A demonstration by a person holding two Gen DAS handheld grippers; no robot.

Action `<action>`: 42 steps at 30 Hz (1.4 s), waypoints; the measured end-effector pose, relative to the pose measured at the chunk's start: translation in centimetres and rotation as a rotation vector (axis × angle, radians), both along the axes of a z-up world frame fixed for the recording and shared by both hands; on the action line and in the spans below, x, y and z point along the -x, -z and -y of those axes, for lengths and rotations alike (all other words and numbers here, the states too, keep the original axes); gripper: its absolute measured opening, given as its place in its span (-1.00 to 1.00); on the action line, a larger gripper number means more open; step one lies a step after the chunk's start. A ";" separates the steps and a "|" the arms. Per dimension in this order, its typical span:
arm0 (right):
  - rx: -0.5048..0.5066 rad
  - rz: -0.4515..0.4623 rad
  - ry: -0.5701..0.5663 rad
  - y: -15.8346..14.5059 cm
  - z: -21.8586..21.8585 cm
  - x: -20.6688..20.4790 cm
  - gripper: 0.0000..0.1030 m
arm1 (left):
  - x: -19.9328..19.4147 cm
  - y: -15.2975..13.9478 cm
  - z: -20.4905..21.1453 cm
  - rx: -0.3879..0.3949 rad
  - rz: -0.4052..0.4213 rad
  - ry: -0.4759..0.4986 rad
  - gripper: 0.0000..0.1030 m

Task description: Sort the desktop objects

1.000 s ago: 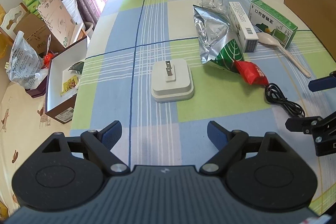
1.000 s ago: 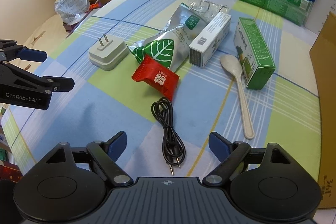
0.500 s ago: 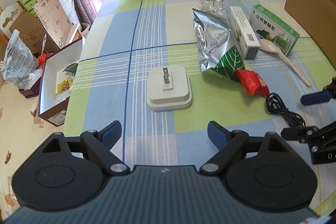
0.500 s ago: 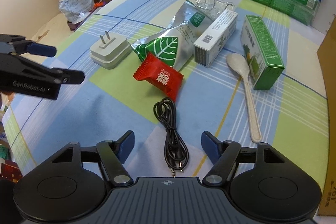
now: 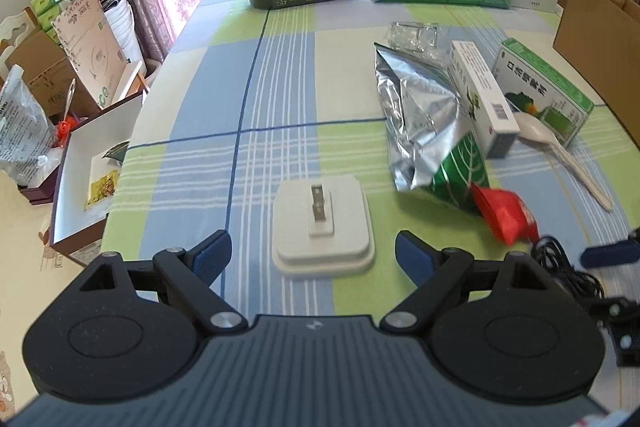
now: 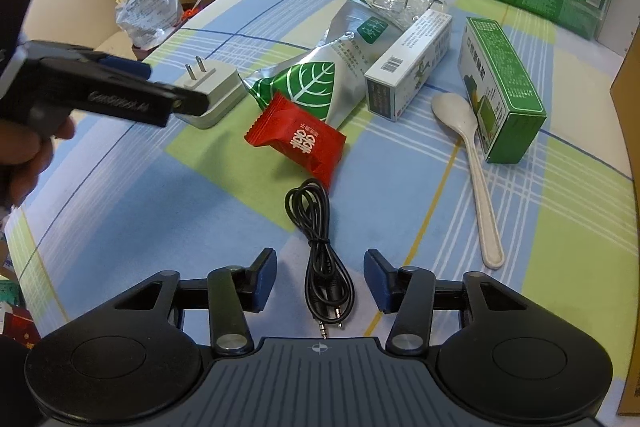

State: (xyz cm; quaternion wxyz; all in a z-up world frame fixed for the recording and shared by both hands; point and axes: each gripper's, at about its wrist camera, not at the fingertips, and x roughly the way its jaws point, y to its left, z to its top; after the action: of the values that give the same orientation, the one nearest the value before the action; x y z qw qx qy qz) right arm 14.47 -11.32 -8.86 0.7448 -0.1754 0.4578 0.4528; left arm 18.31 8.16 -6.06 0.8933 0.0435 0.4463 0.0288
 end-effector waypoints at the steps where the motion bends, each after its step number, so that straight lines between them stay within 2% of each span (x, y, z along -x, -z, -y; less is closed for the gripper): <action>1: -0.005 0.000 0.000 0.0 0.0 0.0 -0.13 | -0.3 0.1 -0.1 0.006 0.000 -0.001 0.67; 4: -0.013 0.015 -0.020 0.1 -0.3 0.2 -0.29 | -1.0 0.4 -0.3 0.013 0.001 -0.001 0.65; 9: 0.001 0.077 -0.049 0.2 -0.9 0.8 -0.40 | -1.5 0.9 -0.2 0.011 0.008 0.026 0.56; 14: 0.009 0.104 -0.045 0.4 -0.9 0.8 -0.60 | -1.6 1.6 0.0 0.010 0.009 0.057 0.45; 17: 0.007 0.106 -0.034 0.4 -0.9 0.6 -0.76 | -1.7 2.0 -0.1 0.016 0.009 0.061 0.27; 18: 0.006 0.105 -0.030 0.4 -0.9 0.6 -0.76 | -1.7 2.1 -0.1 0.013 0.009 0.061 0.18; 28: -0.026 0.047 0.020 0.1 0.4 0.7 -0.79 | 0.8 1.9 0.0 0.015 0.001 0.063 0.17; 42: -0.081 0.051 0.105 -2.2 3.0 2.0 -0.79 | 5.3 0.1 1.7 0.013 -0.013 0.065 0.17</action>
State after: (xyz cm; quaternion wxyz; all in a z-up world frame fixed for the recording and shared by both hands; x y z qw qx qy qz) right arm 12.45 -14.28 -6.71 0.7854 -0.1324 0.4284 0.4268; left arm 12.99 6.48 -6.12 0.8911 0.0524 0.4508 -0.0035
